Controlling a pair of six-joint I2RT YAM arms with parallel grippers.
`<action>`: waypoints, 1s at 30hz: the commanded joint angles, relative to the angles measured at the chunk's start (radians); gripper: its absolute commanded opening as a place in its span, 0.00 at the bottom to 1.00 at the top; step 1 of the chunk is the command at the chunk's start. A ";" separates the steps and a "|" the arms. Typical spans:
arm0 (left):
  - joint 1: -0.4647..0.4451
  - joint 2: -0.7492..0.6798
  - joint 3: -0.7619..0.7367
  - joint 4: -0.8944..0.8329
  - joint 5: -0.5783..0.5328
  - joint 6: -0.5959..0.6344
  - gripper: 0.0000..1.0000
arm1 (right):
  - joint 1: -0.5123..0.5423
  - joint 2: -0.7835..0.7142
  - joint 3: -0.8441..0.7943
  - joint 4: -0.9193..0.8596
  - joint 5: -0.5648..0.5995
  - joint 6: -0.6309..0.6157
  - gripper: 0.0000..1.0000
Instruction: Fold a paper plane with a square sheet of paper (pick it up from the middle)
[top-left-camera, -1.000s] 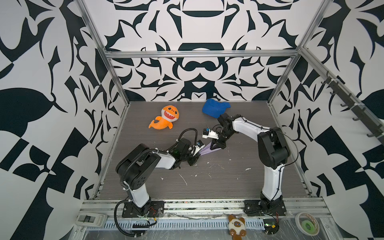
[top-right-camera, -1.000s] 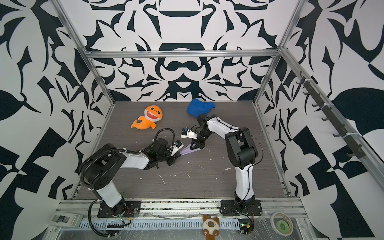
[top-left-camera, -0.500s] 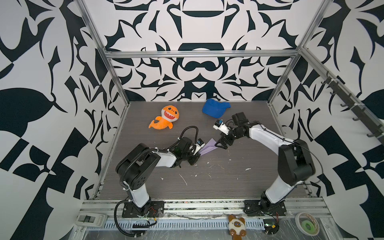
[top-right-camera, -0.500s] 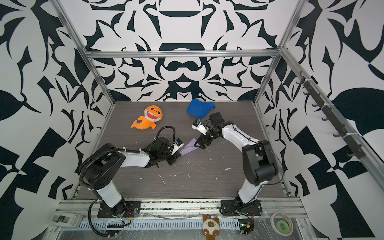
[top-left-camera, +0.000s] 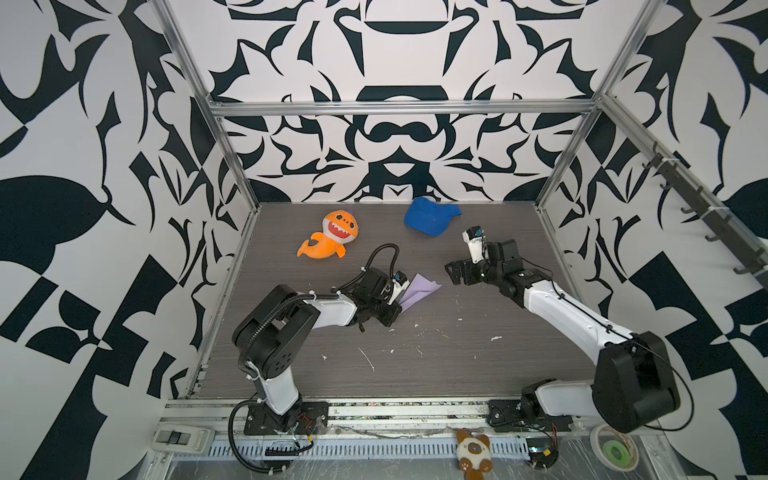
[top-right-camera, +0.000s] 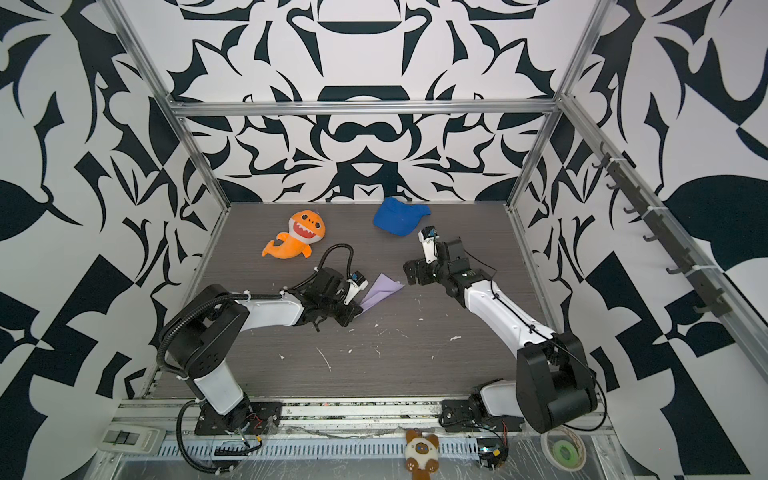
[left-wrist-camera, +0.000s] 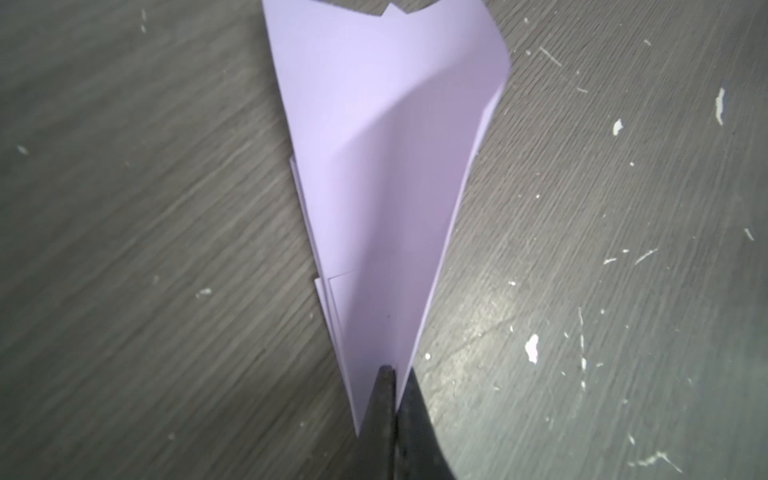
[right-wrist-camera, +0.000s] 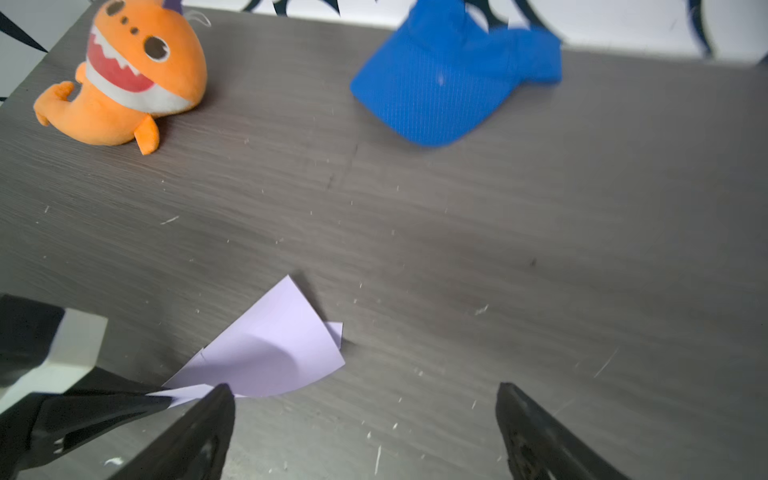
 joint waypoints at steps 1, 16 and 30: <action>0.004 0.027 0.008 -0.031 0.023 -0.054 0.05 | 0.004 -0.015 -0.023 0.042 -0.134 0.135 0.93; 0.004 0.062 -0.049 0.041 0.020 -0.201 0.06 | 0.281 0.198 -0.141 0.408 -0.285 0.399 0.32; 0.004 0.081 -0.060 0.050 0.016 -0.208 0.08 | 0.285 0.358 -0.083 0.501 -0.300 0.376 0.25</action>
